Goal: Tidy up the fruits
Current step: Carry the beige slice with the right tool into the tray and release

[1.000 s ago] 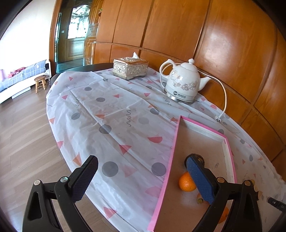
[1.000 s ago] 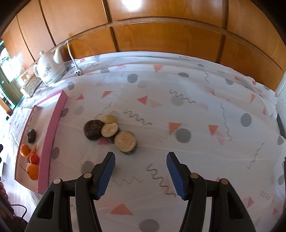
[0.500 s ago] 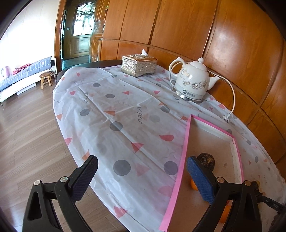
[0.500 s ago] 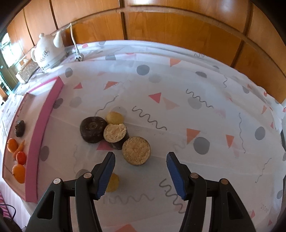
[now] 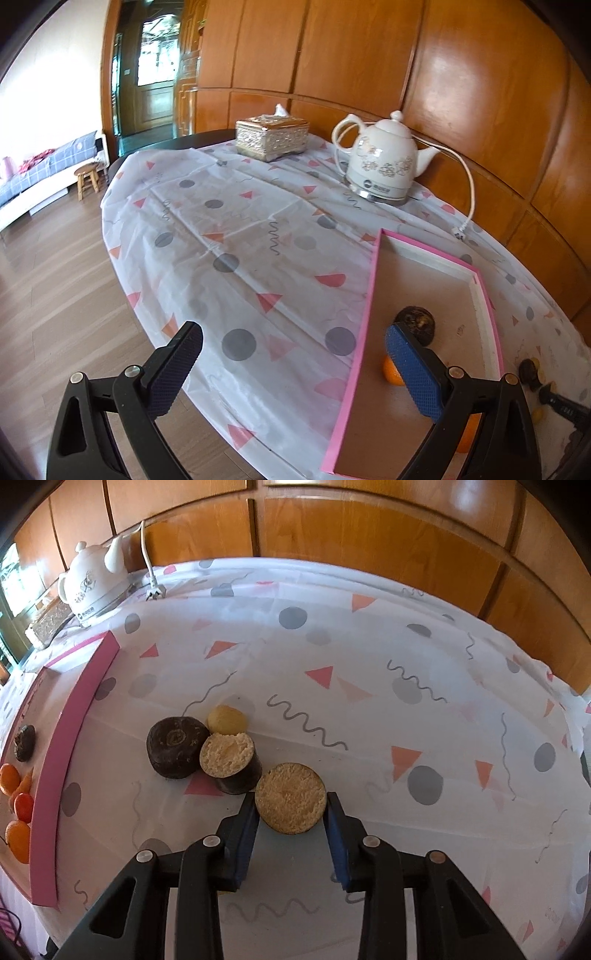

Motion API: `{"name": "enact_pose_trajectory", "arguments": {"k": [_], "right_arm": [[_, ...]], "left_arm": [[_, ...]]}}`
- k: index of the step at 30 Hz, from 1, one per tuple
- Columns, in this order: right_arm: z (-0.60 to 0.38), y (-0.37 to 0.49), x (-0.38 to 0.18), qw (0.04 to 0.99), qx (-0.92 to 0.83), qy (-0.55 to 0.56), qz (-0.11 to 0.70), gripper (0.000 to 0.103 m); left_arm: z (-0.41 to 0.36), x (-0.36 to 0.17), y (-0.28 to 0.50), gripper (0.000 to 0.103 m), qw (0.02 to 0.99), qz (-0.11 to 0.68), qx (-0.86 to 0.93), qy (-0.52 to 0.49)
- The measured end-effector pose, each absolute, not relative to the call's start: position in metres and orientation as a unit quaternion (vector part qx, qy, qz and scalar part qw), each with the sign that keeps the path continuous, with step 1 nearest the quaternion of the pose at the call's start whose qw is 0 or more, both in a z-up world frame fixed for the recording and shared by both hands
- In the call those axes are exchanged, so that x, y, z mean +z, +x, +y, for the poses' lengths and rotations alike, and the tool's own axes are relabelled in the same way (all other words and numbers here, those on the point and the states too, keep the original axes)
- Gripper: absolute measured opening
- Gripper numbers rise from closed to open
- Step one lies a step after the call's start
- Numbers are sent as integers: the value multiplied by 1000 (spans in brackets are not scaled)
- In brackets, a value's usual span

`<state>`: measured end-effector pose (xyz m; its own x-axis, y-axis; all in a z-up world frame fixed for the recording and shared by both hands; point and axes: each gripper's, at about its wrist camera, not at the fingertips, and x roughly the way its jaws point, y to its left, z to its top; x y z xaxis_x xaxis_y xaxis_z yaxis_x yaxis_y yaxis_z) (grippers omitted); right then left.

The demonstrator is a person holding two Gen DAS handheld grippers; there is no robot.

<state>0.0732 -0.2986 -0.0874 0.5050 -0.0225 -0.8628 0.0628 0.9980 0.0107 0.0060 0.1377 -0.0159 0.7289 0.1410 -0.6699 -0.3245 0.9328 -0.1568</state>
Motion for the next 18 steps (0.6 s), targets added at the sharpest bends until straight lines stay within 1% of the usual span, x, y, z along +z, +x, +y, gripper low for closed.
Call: {"name": "enact_pose_trajectory", "arguments": {"k": [12, 18], "right_arm": [[-292, 49, -56, 888, -1, 33, 459, 35], [-271, 41, -41, 893, 49, 46, 446, 35]], "left_arm": [[118, -9, 4, 100, 930, 338, 96, -104], [109, -6, 4, 100, 935, 335, 80, -90]]}}
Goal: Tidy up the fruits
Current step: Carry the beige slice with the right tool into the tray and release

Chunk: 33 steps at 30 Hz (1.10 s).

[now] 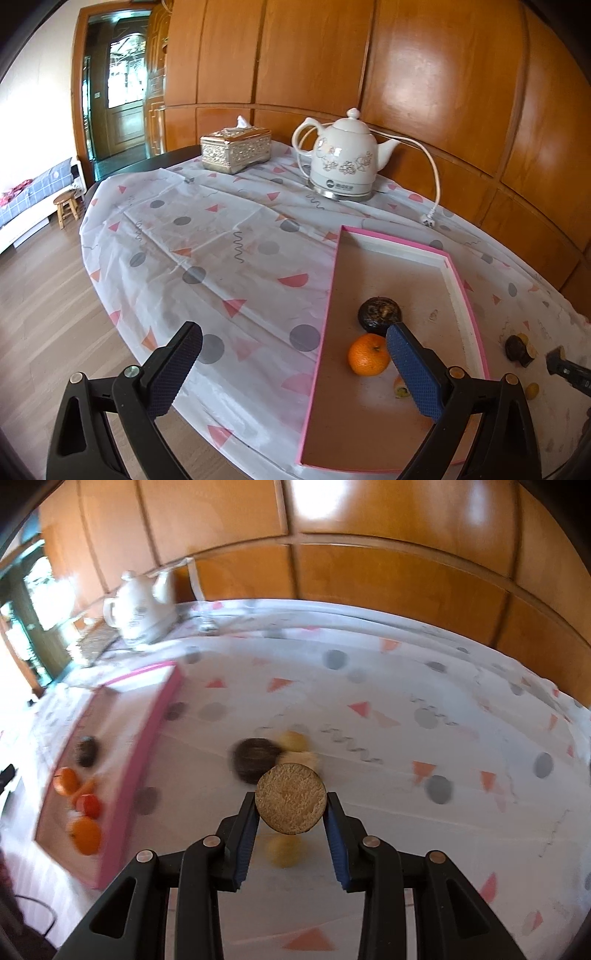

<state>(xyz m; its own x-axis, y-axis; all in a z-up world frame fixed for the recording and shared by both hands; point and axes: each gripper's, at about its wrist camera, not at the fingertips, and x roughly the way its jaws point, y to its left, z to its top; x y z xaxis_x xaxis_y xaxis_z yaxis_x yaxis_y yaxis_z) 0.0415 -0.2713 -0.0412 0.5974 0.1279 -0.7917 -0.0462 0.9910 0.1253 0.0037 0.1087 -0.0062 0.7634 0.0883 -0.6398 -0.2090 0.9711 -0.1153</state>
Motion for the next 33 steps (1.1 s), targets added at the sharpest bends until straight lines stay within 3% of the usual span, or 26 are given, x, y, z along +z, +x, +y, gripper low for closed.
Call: {"name": "enact_pose_trajectory", "arguments": {"k": [16, 31, 33], "right_arm": [[-135, 52, -27, 875, 210, -19, 436, 35], [-93, 75, -46, 867, 207, -45, 452, 36], [-93, 75, -47, 868, 206, -43, 451, 42]], "left_arm": [[113, -9, 4, 102, 933, 337, 74, -101], [120, -12, 8, 102, 931, 340, 75, -106], [119, -11, 8, 102, 932, 340, 73, -103]]}}
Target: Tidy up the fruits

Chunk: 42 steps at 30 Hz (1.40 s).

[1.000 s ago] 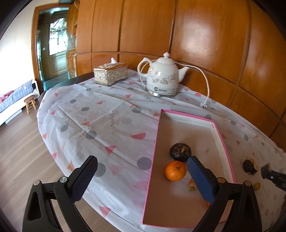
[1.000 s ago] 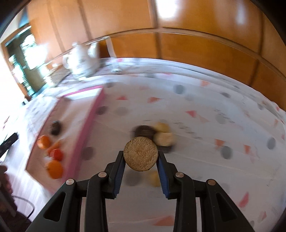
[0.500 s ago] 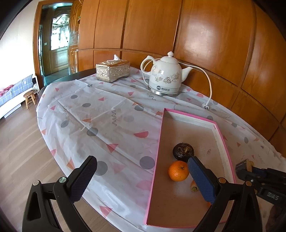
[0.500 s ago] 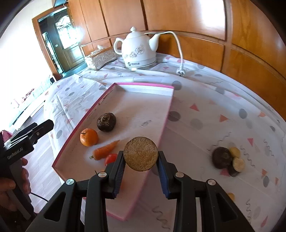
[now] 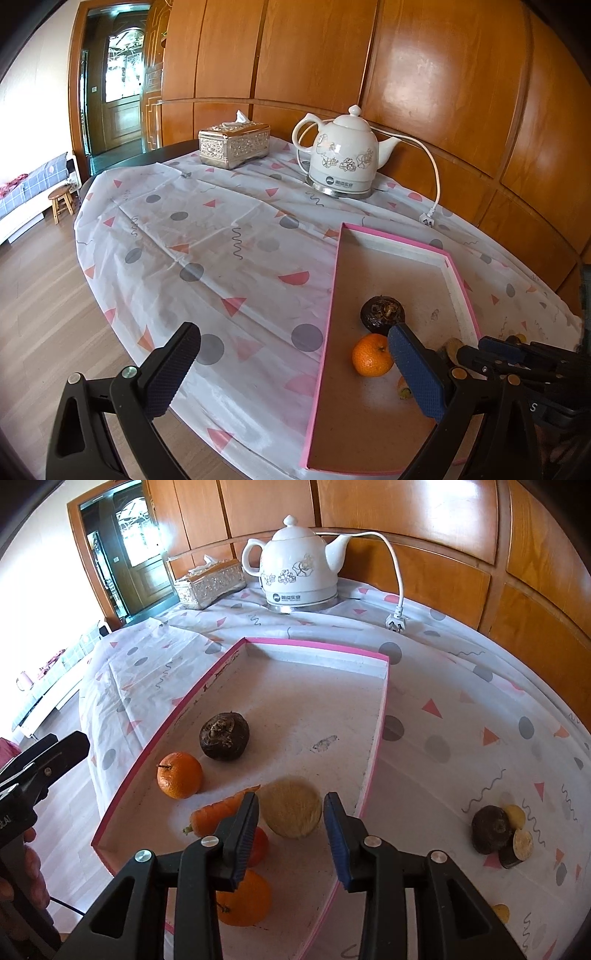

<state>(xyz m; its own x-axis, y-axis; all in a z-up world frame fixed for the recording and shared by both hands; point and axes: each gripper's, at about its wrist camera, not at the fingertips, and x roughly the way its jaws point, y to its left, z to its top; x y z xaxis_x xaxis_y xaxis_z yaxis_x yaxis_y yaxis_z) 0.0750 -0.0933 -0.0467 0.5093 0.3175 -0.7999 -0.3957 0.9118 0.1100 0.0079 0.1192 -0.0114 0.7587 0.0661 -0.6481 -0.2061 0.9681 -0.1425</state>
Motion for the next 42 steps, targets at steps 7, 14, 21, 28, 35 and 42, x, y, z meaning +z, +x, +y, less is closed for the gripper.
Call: {"name": "enact_pose_trajectory", "arguments": {"k": [7, 14, 21, 28, 35, 42], "right_arm": [[-108, 65, -40, 875, 197, -33, 441, 49], [-131, 53, -31, 885, 177, -37, 430, 52], [-156, 45, -26, 892, 149, -51, 425, 53], [-186, 41, -17, 899, 114, -59, 419, 53], [-219, 37, -9, 904, 77, -67, 416, 53], [-256, 34, -6, 904, 35, -75, 420, 53]], "left_arm": [[108, -8, 7, 102, 936, 335, 59, -86], [94, -4, 7, 102, 939, 334, 42, -64], [81, -1, 9, 102, 940, 336, 26, -49], [61, 1, 11, 102, 940, 339, -1, -31], [45, 1, 13, 102, 938, 346, -24, -16], [31, 1, 16, 102, 936, 351, -42, -2]]}}
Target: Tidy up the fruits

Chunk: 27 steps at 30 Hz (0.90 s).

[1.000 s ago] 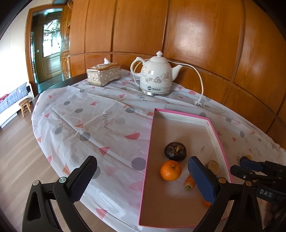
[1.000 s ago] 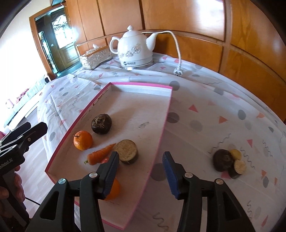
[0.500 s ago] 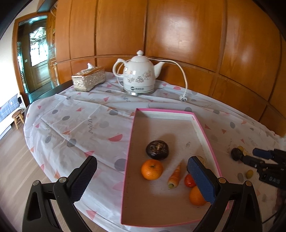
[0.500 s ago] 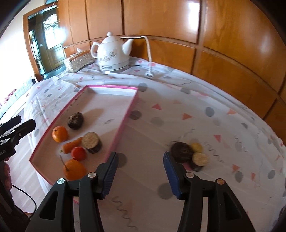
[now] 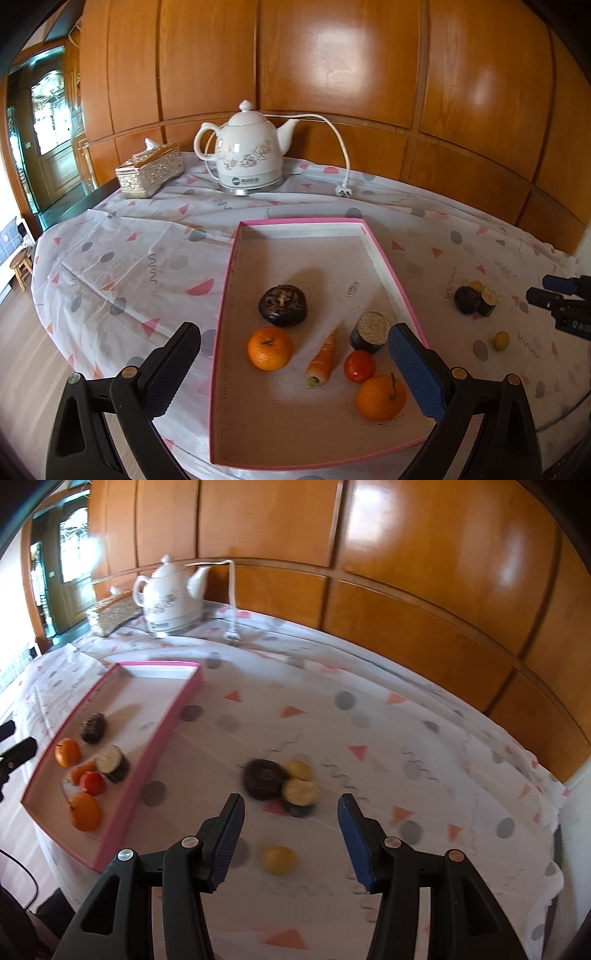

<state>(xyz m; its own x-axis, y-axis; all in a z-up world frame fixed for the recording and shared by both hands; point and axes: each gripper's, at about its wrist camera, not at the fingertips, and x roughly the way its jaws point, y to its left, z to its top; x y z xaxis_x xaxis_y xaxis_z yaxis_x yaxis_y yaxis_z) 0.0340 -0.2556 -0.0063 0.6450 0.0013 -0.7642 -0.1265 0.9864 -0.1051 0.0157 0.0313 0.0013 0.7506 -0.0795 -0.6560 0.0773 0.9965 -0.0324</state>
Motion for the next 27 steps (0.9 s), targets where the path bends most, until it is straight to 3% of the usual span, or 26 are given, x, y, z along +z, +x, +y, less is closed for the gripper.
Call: {"name": "enact_pose_trajectory", "arguments": {"k": [18, 27], "right_arm": [[-409, 15, -14, 873, -166, -37, 457, 54], [-491, 2, -29, 835, -279, 74, 469, 54]], "left_arm": [[3, 0, 24, 102, 924, 372, -83, 10], [-30, 7, 33, 99, 918, 374, -127, 28]]}}
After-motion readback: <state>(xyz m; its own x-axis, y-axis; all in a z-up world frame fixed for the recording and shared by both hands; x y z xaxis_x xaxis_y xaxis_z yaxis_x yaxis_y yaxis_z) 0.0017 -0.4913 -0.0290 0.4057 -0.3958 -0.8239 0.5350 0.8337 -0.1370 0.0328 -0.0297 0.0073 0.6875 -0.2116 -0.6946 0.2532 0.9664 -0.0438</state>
